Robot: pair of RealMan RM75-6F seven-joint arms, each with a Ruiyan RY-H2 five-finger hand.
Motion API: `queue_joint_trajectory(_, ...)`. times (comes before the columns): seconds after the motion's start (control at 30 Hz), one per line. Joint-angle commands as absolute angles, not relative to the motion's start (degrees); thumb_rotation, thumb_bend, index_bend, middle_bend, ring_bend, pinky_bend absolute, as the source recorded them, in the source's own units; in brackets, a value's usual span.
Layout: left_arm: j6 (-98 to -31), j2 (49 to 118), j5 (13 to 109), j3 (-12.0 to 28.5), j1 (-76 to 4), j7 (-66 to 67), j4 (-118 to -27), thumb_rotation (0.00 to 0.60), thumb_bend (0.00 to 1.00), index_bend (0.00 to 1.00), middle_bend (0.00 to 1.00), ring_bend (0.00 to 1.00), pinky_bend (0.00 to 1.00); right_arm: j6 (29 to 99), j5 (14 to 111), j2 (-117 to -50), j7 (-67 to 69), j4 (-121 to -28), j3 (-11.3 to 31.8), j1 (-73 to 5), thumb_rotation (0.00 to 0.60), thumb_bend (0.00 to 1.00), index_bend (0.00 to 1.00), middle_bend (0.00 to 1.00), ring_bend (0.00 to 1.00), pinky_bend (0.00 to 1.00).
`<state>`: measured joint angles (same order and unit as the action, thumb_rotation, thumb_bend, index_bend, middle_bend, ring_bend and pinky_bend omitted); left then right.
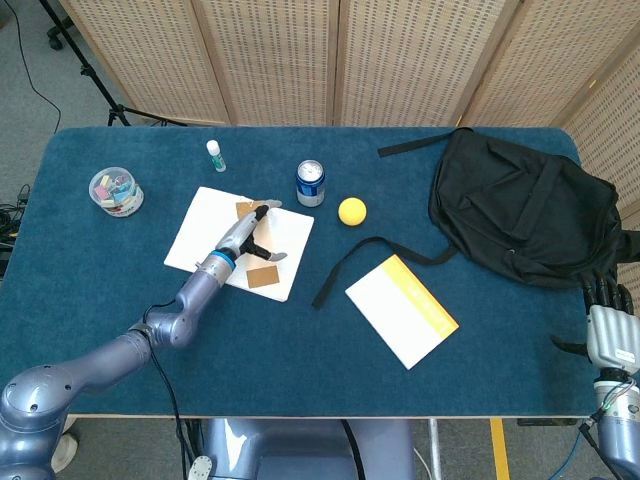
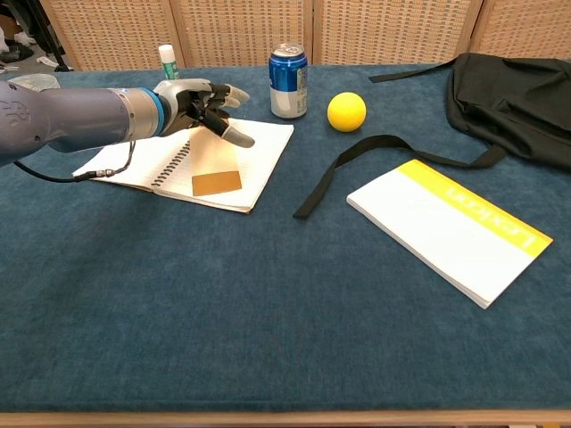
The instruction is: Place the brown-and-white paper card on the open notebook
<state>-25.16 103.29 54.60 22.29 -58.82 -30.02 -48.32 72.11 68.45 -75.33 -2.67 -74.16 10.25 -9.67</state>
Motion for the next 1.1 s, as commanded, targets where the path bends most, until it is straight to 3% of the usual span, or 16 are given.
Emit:
queue_joint_trajectory(0.03, -25.1, 103.31, 55.76, 22.23, -58.97, -29.64, -48.91, 0.6, 0.18, 0.0, 0.0, 0.0, 0.03, 72.1, 68.44, -75.33, -2.69, -74.2, 10.26, -9.68, 0.6, 0.0, 0.08, 0.0, 0.0, 0.0)
queue_joint_trajectory(0.57, -25.51, 103.98, 60.77, 22.06, -59.44, -28.85, -49.09, 0.6, 0.18, 0.0, 0.0, 0.0, 0.03, 71.91, 68.17, -75.3, -2.48, -73.98, 10.33, -9.65, 0.6, 0.0, 0.08, 0.0, 0.0, 0.0)
queue_joint_trajectory(0.87, -29.47, 100.8, 68.09, 22.23, -56.72, -35.76, -55.23, 0.6, 0.14, 0.0, 0.0, 0.0, 0.0, 72.06, 68.48, -75.39, -2.75, -74.26, 10.15, -9.66, 0.6, 0.0, 0.08, 0.0, 0.0, 0.0)
queue_joint_trajectory(1.1, -35.31, 91.16, 80.18, 15.21, -51.38, -40.23, -69.15, 0.6, 0.13, 0.0, 0.0, 0.0, 0.0, 73.11, 69.3, -74.99, -2.71, -75.23, 10.02, -9.38, 0.6, 0.0, 0.08, 0.0, 0.0, 0.0)
